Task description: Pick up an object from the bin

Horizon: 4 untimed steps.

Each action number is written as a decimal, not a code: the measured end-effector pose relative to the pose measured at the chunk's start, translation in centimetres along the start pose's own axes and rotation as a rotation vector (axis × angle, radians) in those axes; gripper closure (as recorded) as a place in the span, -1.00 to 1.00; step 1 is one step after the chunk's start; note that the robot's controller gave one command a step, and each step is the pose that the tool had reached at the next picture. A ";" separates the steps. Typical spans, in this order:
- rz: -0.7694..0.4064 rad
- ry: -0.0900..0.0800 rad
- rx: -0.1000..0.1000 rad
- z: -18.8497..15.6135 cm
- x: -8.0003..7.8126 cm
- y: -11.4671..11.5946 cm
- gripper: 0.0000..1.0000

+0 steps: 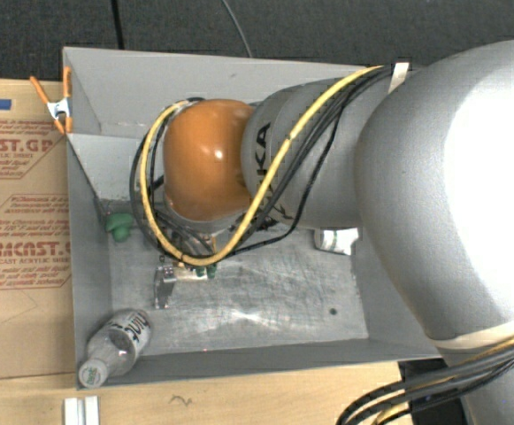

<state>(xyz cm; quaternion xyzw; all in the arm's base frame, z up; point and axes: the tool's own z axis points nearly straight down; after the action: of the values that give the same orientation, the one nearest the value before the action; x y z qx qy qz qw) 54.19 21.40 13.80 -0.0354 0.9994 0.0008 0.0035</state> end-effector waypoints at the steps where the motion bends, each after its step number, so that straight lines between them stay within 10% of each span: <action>1: 0.042 0.014 0.002 0.7 -1.8 -0.1 -1.00; 4: 0.025 0.004 0.002 0.3 -2.6 -10.1 -1.00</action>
Offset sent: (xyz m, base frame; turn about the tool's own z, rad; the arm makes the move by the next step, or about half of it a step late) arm 0.0424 -0.0273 -0.0622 0.0712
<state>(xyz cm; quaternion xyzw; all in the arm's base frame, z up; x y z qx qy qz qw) 57.49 11.48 13.50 -0.0228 0.9997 -0.0002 0.0014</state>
